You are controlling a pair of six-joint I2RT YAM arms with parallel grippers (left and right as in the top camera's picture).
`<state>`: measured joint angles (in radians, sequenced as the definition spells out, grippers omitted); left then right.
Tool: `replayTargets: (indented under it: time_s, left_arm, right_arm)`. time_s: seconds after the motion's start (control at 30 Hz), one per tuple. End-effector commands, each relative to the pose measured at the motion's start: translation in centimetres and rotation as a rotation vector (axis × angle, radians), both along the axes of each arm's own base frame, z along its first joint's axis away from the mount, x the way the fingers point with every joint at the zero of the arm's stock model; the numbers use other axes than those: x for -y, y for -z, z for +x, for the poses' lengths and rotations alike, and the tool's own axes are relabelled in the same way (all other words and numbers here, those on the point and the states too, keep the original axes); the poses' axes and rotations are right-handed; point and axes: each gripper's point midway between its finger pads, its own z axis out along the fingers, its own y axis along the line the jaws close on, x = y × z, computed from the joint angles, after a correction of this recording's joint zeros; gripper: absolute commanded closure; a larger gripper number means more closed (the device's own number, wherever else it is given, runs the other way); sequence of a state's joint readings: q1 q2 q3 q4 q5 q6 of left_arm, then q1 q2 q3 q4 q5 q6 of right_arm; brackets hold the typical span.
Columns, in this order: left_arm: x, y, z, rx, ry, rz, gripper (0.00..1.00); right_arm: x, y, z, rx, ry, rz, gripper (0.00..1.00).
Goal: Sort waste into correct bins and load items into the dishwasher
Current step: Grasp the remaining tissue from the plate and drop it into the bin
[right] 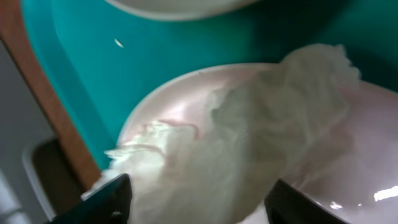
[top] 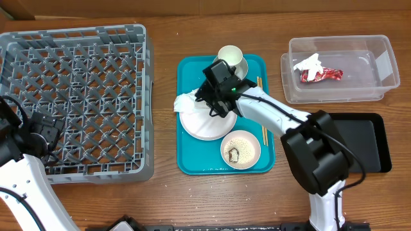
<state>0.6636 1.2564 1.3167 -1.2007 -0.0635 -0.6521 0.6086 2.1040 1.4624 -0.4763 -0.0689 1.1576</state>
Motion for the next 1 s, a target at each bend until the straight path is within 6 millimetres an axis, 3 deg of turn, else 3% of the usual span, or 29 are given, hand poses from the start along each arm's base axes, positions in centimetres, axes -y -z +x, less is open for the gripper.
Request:
replayTargets:
  time_s: [0.0,0.07,0.2,0.3,0.37,0.47,0.6,0.73,0.77,0.87,0.97]
  left_arm:
    - [-0.2,-1.1,0.1,0.031,-0.009,0.018,0.00]
    - [-0.2,-1.1,0.1,0.031,-0.009,0.018,0.00]
    - [-0.2,-1.1,0.1,0.031,-0.009,0.019,0.00]
    - [-0.2,-1.1,0.1,0.031,-0.009,0.018,0.00]
    - [-0.2,-1.1,0.1,0.031,-0.009,0.019,0.00]
    - [-0.2,-1.1,0.1,0.031,-0.009,0.019,0.00]
    - [-0.2,-1.1,0.1,0.031,-0.009,0.019,0.00]
    - [-0.2,-1.1,0.1,0.031,-0.009,0.019,0.00]
    - [-0.2,-1.1,0.1,0.031,-0.009,0.018,0.00]
    - [-0.2,-1.1,0.1,0.030,-0.009,0.018,0.00]
    - [-0.2,-1.1,0.1,0.031,-0.008,0.018,0.00]
  right_arm:
    - [-0.1,0.0,0.3,0.009,-0.008,0.005,0.71]
    - [-0.5,-0.7,0.4,0.016,-0.042,0.017,0.96]
    - [-0.5,-4.2,0.8,0.033,-0.064,0.031,0.96]
    - [0.3,-8.8,1.6,0.105,-0.081,0.037,0.96]
    - [2.0,-11.7,2.3,0.152,-0.041,0.017,0.96]
    - [7.5,-16.1,3.5,0.229,0.092,-0.055,0.96]
    - [17.3,-19.3,4.1,0.255,0.314,-0.176,0.96]
    - [27.8,-19.4,4.1,0.200,0.527,-0.247,0.96]
    - [29.7,-19.1,3.9,0.184,0.566,-0.256,0.96]
    - [34.0,-18.6,3.6,0.159,0.658,-0.268,0.96]
    - [36.7,-18.3,3.7,0.159,0.674,-0.297,0.96]
